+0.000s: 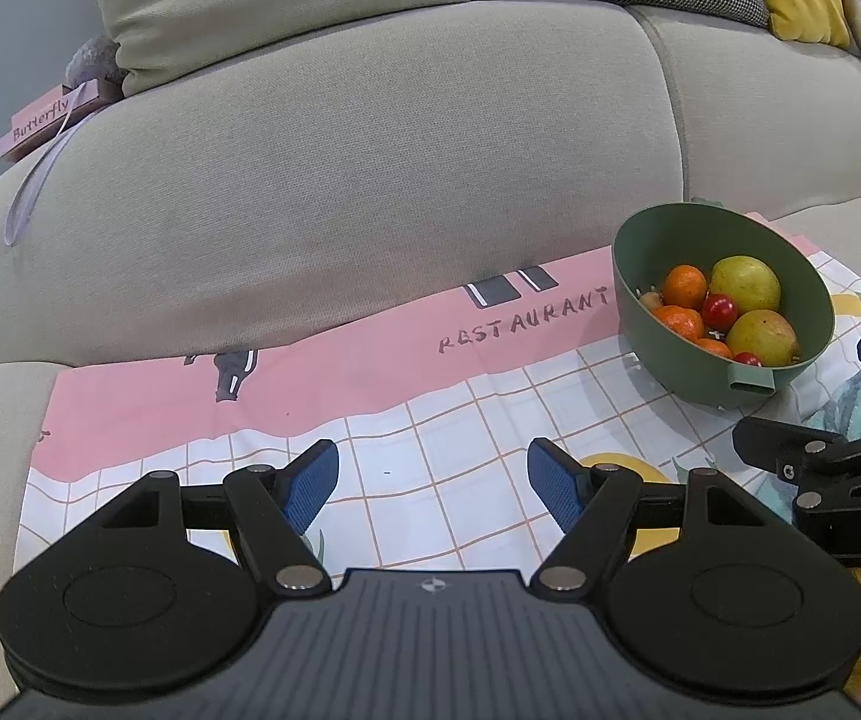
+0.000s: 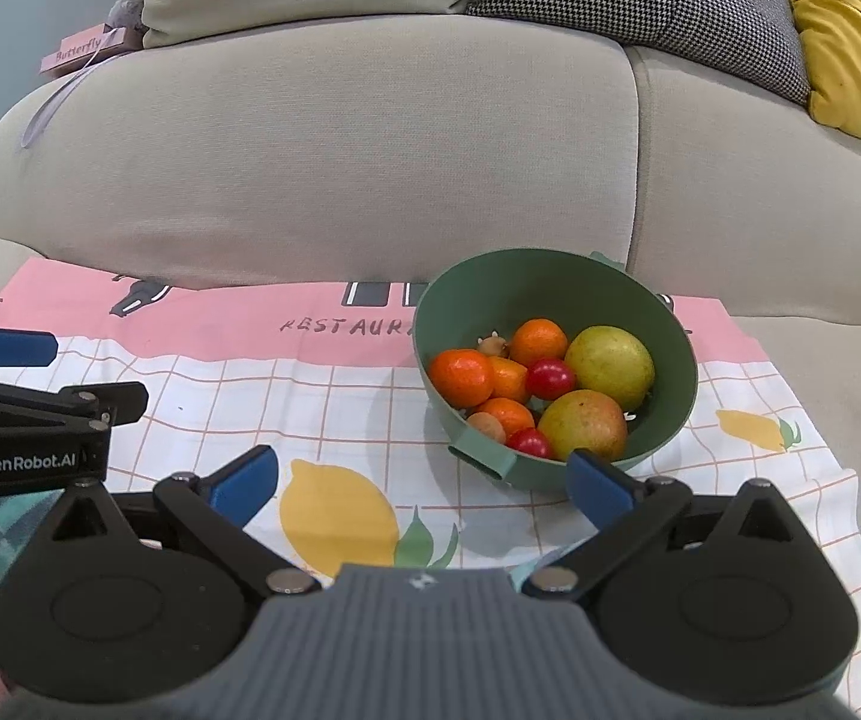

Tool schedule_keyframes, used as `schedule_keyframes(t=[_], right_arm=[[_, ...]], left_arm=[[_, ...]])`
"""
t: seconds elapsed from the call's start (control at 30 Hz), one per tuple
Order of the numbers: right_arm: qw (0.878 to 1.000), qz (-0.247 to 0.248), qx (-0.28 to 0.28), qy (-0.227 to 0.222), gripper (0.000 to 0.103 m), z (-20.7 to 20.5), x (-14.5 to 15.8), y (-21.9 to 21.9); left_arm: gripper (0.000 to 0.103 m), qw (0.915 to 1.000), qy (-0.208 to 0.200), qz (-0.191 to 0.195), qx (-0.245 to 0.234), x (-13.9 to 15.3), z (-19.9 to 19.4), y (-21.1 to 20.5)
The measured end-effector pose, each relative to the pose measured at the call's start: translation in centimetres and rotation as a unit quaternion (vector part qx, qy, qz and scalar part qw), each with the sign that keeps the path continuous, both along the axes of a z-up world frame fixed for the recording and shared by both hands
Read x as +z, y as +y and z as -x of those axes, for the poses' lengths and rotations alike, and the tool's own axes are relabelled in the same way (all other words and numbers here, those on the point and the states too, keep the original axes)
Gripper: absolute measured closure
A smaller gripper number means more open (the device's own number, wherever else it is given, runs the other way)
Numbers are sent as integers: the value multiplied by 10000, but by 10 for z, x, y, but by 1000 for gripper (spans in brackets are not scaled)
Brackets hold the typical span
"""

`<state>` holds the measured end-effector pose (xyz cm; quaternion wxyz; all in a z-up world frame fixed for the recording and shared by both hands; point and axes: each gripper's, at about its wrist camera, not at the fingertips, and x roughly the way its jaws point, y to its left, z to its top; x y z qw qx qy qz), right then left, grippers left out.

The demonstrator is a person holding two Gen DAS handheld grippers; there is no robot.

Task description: Organize fruits

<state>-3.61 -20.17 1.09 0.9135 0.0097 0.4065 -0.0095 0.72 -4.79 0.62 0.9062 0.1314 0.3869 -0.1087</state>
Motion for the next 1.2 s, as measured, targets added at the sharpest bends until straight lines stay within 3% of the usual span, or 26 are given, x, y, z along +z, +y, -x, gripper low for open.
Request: schedule_keyframes(t=[1.2], right_arm=[[9994,-324,-58,53,4,3,-2,-12]], left_arm=[[18,10000,-9,-93,-15,3,3,0]])
